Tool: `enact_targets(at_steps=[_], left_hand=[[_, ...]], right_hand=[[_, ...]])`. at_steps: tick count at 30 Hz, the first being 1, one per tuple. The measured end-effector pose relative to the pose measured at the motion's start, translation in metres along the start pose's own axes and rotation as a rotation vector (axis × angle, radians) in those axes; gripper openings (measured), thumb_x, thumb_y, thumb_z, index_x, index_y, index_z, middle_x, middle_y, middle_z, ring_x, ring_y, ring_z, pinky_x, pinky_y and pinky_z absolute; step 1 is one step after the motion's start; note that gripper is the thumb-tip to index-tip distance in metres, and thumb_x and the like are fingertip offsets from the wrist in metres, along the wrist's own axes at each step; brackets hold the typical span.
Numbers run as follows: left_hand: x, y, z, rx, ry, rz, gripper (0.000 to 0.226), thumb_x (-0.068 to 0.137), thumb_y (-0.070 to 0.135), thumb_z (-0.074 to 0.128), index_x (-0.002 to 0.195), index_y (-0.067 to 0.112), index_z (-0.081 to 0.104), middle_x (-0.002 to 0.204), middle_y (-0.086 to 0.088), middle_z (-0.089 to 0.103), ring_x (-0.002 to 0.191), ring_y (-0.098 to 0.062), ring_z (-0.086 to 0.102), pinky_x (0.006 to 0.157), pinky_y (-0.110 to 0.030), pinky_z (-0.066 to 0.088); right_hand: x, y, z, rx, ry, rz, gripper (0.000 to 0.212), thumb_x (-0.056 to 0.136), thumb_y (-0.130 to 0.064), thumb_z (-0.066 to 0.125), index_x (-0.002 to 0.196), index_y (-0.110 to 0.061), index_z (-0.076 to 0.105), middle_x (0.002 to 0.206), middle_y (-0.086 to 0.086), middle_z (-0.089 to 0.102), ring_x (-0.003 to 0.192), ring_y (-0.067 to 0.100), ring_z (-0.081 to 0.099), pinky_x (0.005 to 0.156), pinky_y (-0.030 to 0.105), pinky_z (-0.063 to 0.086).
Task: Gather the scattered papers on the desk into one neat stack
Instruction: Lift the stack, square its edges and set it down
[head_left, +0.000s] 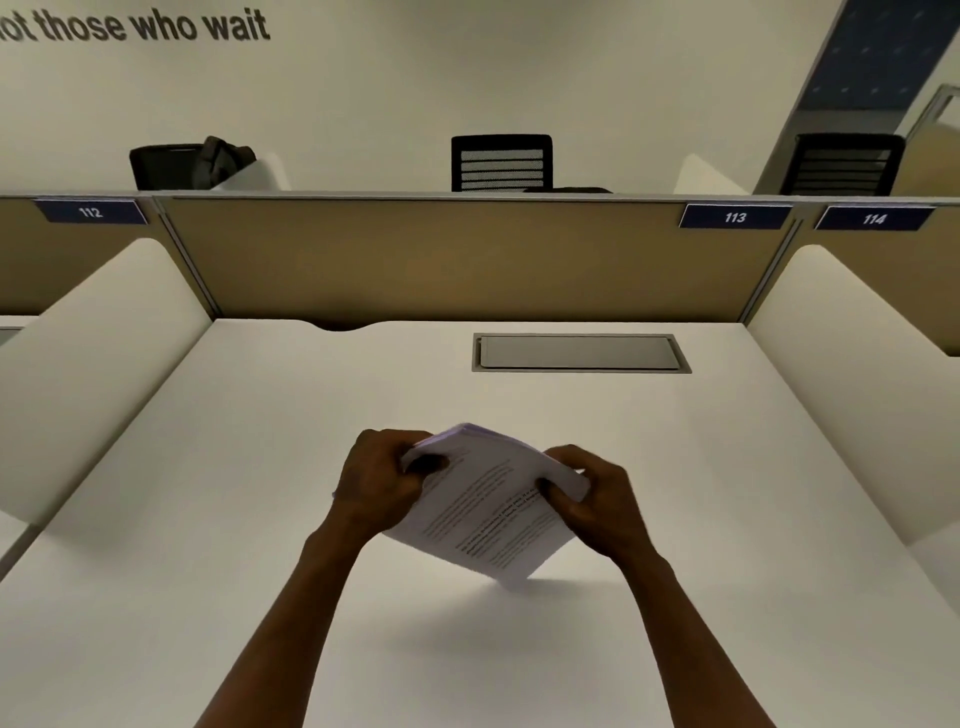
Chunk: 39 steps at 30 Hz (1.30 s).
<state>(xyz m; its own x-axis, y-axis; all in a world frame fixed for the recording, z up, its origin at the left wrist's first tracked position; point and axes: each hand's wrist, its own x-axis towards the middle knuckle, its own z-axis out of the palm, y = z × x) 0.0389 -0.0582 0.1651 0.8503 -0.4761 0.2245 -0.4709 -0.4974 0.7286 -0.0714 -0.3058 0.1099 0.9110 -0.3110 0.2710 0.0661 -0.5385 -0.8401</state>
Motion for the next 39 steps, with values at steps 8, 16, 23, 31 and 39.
enact_targets(at_steps=[8,16,23,31,39], left_hand=[[-0.024,-0.037,0.005,-0.383,0.118,-0.366,0.009,0.085,0.018,0.076,0.076,0.015,0.074,0.067,0.01,0.073,0.059,-0.005,0.066,0.06,-0.028,0.047],[-0.033,-0.057,0.021,-0.566,0.107,-0.449,0.027,0.072,0.033,0.076,0.086,0.01,0.076,0.082,-0.004,0.077,0.071,-0.019,0.072,0.065,-0.035,0.055],[-0.048,-0.087,0.038,-0.638,0.064,-0.488,0.034,0.07,0.026,0.079,0.098,0.007,0.073,0.094,-0.008,0.077,0.088,-0.023,0.072,0.07,-0.029,0.056],[-0.054,-0.102,0.061,-0.595,0.108,-0.526,0.017,0.089,0.008,0.068,0.104,0.017,0.072,0.099,-0.002,0.077,0.098,-0.025,0.069,0.074,-0.03,0.052],[-0.052,-0.097,0.062,-0.559,0.107,-0.475,0.023,0.09,0.012,0.068,0.111,0.022,0.067,0.106,0.0,0.074,0.101,-0.016,0.068,0.082,-0.03,0.053]], right_hand=[[-0.009,0.039,-0.027,0.62,0.099,0.4,0.107,0.055,-0.051,0.09,0.145,-0.037,0.034,0.136,0.003,0.059,0.129,0.021,0.053,0.107,0.041,0.042],[-0.02,0.041,0.003,0.717,0.007,0.516,0.043,0.065,-0.016,0.088,0.103,-0.007,0.071,0.106,0.013,0.075,0.106,0.039,0.066,0.081,0.039,0.058],[-0.027,0.051,0.012,0.512,0.006,0.472,0.021,0.077,-0.013,0.081,0.096,-0.017,0.074,0.094,0.004,0.077,0.092,0.028,0.071,0.078,0.039,0.059],[-0.046,0.071,0.033,0.478,0.111,0.55,0.021,0.079,-0.01,0.08,0.096,-0.017,0.07,0.095,0.006,0.075,0.091,0.024,0.069,0.064,0.023,0.054],[-0.042,0.075,0.03,0.433,0.1,0.533,0.032,0.08,-0.01,0.079,0.109,-0.016,0.066,0.102,0.003,0.073,0.095,0.017,0.068,0.075,0.029,0.057]])
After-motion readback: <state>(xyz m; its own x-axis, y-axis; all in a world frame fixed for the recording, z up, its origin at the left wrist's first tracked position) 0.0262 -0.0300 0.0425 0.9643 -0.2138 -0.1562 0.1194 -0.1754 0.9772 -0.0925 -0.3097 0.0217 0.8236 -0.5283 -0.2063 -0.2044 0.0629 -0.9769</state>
